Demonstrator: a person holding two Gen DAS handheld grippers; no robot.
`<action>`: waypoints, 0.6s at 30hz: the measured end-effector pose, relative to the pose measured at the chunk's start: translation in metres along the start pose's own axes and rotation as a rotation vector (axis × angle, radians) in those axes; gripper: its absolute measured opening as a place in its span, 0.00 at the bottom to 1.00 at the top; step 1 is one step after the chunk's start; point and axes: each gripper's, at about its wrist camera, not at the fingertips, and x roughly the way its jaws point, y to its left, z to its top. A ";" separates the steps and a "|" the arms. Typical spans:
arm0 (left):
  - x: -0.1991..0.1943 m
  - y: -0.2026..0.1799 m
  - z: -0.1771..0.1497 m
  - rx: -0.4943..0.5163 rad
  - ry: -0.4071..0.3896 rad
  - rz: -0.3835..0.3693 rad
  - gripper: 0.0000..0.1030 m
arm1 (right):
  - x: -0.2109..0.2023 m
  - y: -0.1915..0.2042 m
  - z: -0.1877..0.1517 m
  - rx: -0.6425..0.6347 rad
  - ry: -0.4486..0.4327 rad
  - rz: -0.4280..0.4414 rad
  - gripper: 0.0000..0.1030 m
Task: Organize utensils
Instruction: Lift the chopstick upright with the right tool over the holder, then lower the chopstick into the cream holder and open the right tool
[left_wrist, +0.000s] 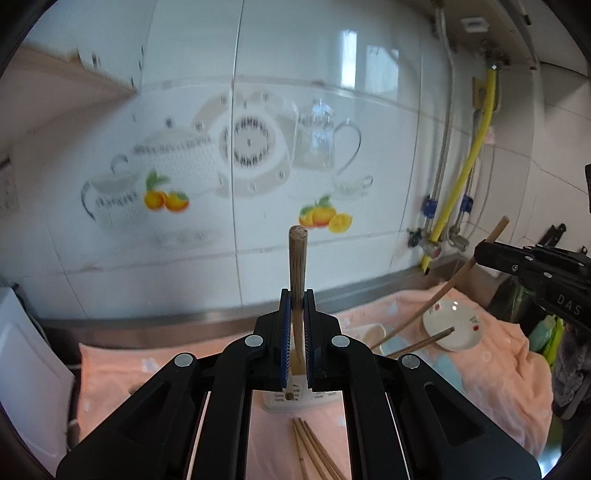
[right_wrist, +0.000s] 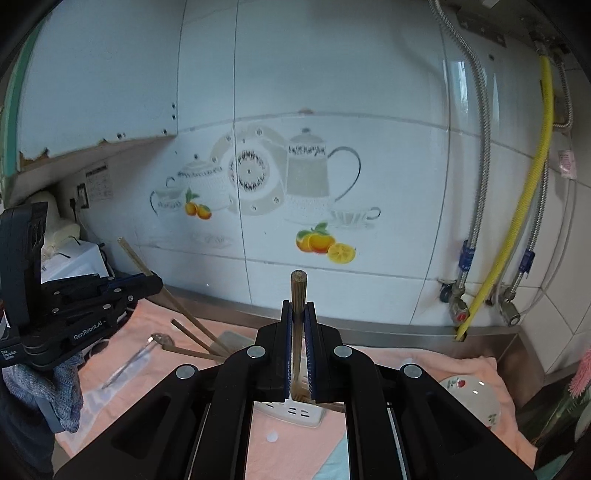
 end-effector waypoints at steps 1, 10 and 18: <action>0.005 0.001 -0.002 -0.002 0.009 0.006 0.05 | 0.005 0.001 -0.002 -0.005 0.007 -0.001 0.06; 0.041 0.007 -0.025 -0.024 0.091 -0.028 0.05 | 0.055 0.002 -0.032 -0.006 0.115 -0.011 0.06; 0.047 0.012 -0.032 -0.029 0.114 -0.014 0.06 | 0.074 0.001 -0.047 0.009 0.159 -0.016 0.06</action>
